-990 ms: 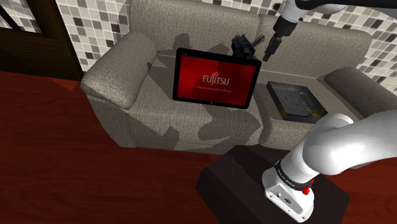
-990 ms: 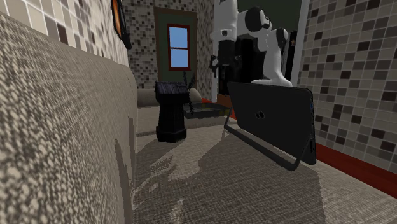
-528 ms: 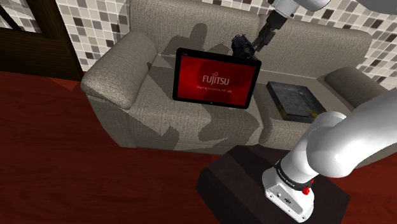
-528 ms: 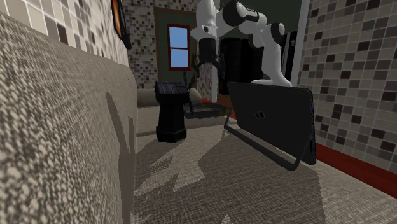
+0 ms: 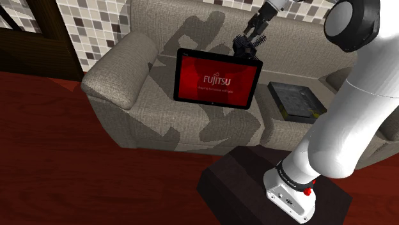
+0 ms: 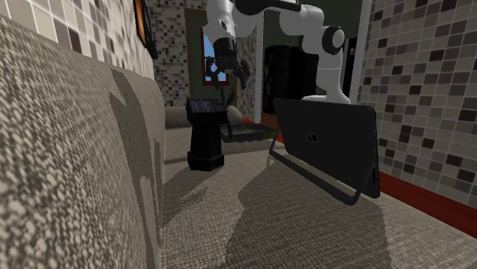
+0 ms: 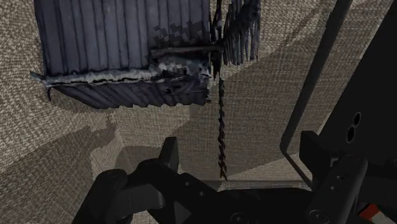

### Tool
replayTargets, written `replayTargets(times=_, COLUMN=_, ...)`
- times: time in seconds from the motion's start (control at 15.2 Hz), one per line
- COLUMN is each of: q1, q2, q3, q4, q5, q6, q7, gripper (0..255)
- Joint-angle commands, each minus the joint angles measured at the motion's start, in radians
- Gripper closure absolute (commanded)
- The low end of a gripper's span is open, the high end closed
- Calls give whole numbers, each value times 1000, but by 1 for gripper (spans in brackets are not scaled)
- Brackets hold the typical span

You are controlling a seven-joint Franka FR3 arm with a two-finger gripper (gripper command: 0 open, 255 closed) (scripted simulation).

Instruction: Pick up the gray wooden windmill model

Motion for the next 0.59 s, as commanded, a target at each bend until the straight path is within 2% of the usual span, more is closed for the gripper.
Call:
replayTargets(times=0.0, q1=-42, q2=69, q3=11, q4=49, q5=80, q6=-31, q7=-69, gripper=0)
replayTargets(times=0.53, q1=-30, q2=66, q3=18, q4=-38, q5=85, q6=46, q7=-106, gripper=0)
